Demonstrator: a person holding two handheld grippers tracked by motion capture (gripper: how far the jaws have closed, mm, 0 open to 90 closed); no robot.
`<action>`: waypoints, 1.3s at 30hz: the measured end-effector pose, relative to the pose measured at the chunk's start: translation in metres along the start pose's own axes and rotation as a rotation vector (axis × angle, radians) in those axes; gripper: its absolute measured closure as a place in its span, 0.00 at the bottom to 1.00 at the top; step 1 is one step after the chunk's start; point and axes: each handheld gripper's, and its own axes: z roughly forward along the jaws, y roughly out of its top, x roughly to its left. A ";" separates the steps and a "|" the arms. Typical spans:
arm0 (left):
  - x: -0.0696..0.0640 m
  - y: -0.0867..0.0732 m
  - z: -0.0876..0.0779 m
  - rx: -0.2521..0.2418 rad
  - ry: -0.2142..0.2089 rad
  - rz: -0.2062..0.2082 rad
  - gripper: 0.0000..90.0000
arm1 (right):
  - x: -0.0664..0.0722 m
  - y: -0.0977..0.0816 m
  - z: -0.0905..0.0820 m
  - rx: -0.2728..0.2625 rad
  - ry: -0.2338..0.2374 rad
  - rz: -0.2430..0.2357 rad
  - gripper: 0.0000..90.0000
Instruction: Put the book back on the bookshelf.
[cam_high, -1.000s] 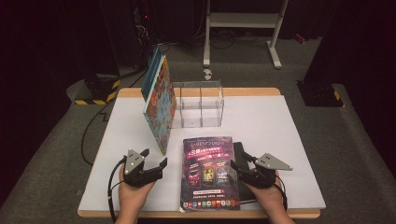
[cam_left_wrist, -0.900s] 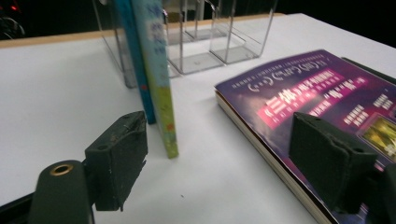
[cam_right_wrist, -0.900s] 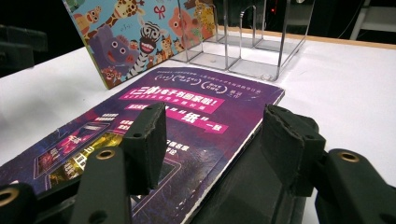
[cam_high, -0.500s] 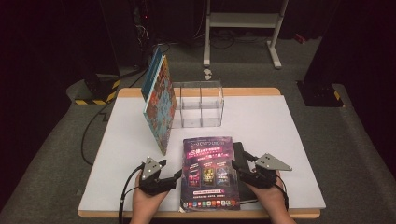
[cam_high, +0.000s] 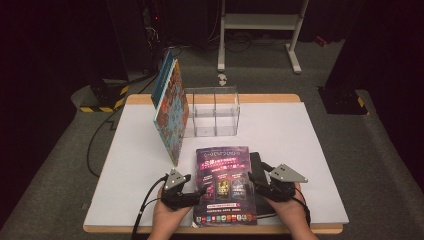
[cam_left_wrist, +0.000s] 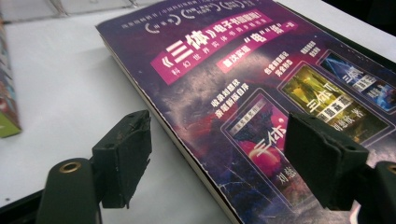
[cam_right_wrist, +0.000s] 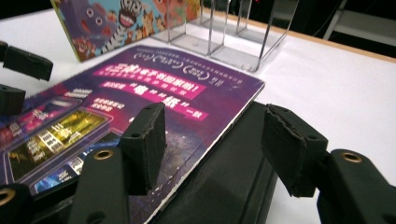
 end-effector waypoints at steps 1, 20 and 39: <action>0.000 0.000 0.000 0.001 -0.004 -0.001 0.26 | 0.001 0.000 0.000 0.015 0.000 -0.004 0.44; -0.002 -0.006 0.007 0.087 -0.035 -0.041 0.26 | 0.010 -0.020 -0.016 0.015 -0.047 -0.063 0.44; -0.004 -0.005 0.008 0.073 -0.060 -0.062 0.26 | 0.011 -0.020 -0.013 0.021 -0.036 -0.059 0.44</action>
